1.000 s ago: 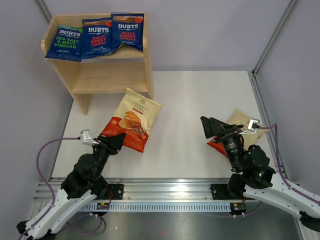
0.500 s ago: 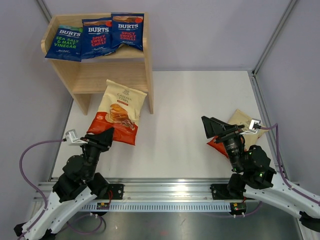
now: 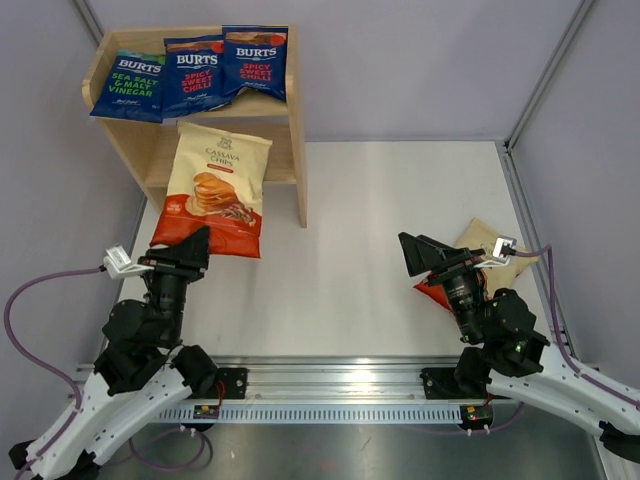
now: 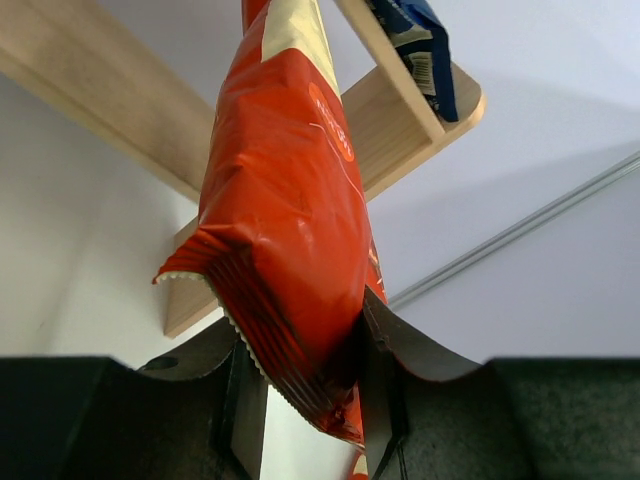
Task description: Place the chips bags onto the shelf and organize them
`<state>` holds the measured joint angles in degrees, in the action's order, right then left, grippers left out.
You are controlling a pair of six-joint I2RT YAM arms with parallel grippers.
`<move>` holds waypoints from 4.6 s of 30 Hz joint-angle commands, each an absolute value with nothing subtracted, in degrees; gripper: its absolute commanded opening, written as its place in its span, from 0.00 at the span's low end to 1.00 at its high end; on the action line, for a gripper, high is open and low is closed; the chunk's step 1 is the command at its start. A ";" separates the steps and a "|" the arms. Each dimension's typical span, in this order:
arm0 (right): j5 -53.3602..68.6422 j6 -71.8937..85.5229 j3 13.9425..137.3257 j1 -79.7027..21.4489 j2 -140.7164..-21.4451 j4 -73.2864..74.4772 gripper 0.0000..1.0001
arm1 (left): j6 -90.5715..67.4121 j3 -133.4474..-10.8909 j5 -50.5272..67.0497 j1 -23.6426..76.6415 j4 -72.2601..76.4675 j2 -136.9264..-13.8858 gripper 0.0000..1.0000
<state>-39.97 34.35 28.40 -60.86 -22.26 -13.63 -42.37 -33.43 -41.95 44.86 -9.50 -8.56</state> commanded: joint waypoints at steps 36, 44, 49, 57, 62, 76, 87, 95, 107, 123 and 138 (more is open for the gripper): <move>-38.58 35.42 29.71 -61.17 -19.87 -10.63 0.99 | -71.54 -45.00 16.17 -17.93 35.15 -67.40 0.00; -37.71 35.77 28.74 -61.17 -19.07 -11.34 0.99 | -69.88 -46.84 15.91 -19.69 31.30 -72.59 0.07; -37.62 35.86 28.21 -61.08 -18.90 -12.04 0.99 | -67.94 -47.28 13.63 -20.30 26.20 -73.04 0.08; -37.18 36.47 27.69 -61.17 -18.02 -11.34 1.00 | -65.74 -51.15 14.59 -21.97 21.71 -77.07 0.16; -36.83 37.35 27.69 -61.17 -16.61 -10.28 1.00 | -63.99 -51.77 13.53 -21.97 18.81 -77.08 0.19; -39.72 37.53 33.73 -61.17 -21.08 2.25 0.99 | -56.52 -55.20 6.50 -21.97 -2.63 -70.58 0.90; -21.41 33.13 54.14 -45.78 -51.49 25.22 0.99 | -52.39 -56.95 1.41 -22.32 -15.11 -60.57 0.99; -9.51 35.32 48.36 -23.49 -58.37 25.23 0.99 | -43.43 -61.69 2.09 -22.50 -25.65 -50.90 0.99; -20.21 44.38 37.62 7.19 -47.46 30.84 0.99 | -24.61 -57.40 11.55 2.07 -36.20 -46.94 0.99; 2.10 42.37 24.52 32.96 -62.39 16.00 0.99 | -17.84 -51.78 7.73 21.88 -44.21 -36.48 0.99; 19.59 41.22 23.91 32.96 -73.56 5.98 0.44 | -18.19 -51.24 10.28 21.88 -42.19 -34.45 0.99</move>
<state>14.85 41.60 25.39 32.82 -71.64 6.76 -19.03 -51.51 9.23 21.69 -44.23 -35.11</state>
